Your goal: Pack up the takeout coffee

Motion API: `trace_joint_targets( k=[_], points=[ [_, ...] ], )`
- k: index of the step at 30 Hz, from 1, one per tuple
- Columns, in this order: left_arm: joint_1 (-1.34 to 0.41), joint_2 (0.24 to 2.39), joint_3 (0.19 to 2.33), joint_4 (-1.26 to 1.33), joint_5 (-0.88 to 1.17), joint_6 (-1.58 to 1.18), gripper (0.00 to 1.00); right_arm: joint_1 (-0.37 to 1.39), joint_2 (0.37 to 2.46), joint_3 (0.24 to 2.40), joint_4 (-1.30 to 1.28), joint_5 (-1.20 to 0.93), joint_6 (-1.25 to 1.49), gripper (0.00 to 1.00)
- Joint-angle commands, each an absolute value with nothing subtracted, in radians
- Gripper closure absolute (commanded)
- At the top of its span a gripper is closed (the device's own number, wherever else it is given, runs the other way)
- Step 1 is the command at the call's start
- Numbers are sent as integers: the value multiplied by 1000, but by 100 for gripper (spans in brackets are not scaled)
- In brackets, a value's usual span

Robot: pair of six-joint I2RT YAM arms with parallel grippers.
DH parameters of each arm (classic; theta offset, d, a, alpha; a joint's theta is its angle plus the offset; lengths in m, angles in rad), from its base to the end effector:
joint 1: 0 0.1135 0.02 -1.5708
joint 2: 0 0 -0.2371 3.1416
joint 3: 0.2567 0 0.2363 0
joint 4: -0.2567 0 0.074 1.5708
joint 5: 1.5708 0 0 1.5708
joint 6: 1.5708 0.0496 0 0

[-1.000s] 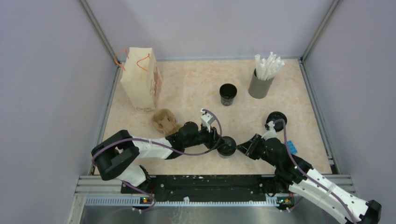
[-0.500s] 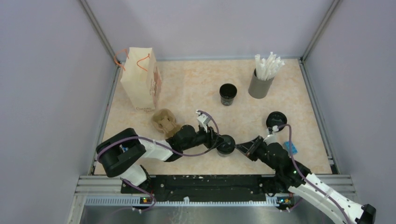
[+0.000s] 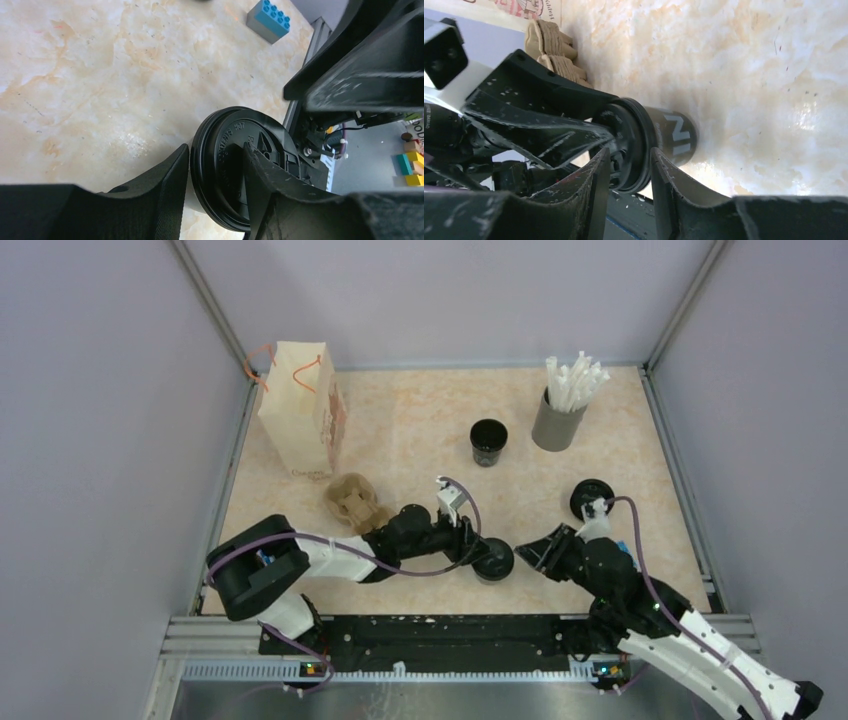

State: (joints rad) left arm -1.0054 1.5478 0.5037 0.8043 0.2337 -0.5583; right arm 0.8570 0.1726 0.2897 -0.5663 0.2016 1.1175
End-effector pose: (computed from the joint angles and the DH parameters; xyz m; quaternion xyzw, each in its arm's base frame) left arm 0.1511 -0.2595 0.1541 0.2434 0.7458 -0.4972 0.3705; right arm 0.0840 0.0818 0.1873 0.1625 0.8284 0.3946 0.3627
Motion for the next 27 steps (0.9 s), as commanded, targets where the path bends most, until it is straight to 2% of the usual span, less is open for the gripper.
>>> trace_joint_targets(
  k=[1,10,18,27],
  points=[
    [-1017,1520,543,423,261,-471,49,865,300,424,-596,242,944,66],
    [-1016,1591,590,403,299,-417,51,845,454,487,-598,264,898,71],
    [-1017,1636,559,478,331,-389,52,750,516,449,-537,67,848,71],
    [-1017,1662,560,491,343,-371,53,742,516,487,-607,159,857,74]
  ],
)
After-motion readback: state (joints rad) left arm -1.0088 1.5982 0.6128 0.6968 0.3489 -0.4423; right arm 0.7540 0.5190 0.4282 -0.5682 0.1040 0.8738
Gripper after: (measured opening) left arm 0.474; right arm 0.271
